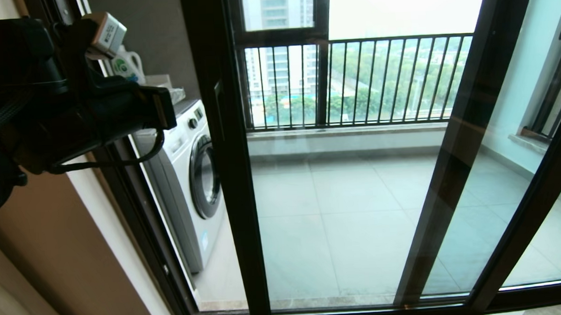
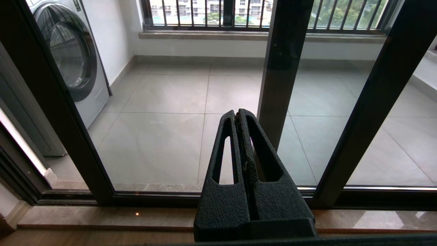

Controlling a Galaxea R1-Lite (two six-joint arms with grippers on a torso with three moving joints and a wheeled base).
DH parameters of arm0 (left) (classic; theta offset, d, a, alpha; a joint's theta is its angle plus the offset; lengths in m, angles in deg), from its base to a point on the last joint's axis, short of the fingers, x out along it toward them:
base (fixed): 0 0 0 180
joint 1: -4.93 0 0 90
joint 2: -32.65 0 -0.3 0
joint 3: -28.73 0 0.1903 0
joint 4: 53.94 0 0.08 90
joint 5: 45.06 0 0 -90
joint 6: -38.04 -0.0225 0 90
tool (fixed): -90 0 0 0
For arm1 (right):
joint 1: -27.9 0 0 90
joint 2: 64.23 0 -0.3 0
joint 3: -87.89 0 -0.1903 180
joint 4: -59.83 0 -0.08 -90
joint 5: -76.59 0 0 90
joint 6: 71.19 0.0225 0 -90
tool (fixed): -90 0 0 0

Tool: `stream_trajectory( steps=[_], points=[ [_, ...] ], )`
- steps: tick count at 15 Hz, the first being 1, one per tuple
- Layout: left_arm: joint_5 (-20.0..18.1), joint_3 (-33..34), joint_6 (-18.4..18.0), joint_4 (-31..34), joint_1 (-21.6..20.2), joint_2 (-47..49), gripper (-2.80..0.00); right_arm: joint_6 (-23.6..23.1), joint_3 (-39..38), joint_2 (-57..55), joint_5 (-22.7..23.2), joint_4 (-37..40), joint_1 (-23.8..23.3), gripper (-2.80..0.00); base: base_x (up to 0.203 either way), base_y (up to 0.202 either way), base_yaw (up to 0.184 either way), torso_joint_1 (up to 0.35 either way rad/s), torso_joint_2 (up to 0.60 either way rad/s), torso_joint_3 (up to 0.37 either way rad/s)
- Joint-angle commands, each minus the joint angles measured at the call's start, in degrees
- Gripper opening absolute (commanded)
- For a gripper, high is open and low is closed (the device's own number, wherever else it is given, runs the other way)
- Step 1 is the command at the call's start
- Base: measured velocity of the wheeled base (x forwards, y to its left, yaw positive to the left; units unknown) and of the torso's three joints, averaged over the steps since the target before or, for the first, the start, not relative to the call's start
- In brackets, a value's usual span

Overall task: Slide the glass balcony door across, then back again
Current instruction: Close the slid door

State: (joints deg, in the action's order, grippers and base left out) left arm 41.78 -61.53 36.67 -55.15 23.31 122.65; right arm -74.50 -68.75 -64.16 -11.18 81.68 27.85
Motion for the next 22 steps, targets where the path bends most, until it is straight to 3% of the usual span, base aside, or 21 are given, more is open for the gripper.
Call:
stream_trajectory(
  steps=[1,14,18,22],
  points=[
    [1.7,-3.86,-0.03,-0.12,2.67,5.04,-2.8,-0.04,-0.7,-0.05,0.05,-0.07,0.0,-2.8,0.0,0.0,0.0,0.0,0.0,0.0],
    [13.03,-23.42,0.03,-0.2,9.67,22.19,-2.8,-0.04,-0.7,0.01,0.05,-0.01,0.02,-2.8,0.0,0.0,0.0,0.0,0.0,0.0],
    [16.56,-25.14,-0.19,0.01,9.06,23.58,-2.8,-0.04,-0.7,-0.07,0.05,-0.07,-0.04,-2.8,0.0,0.0,0.0,0.0,0.0,0.0],
    [17.24,-24.86,-0.99,0.09,5.73,23.87,-2.8,-0.04,-0.7,0.01,0.05,0.01,0.05,-2.8,0.0,0.0,0.0,0.0,0.0,0.0]
  ],
)
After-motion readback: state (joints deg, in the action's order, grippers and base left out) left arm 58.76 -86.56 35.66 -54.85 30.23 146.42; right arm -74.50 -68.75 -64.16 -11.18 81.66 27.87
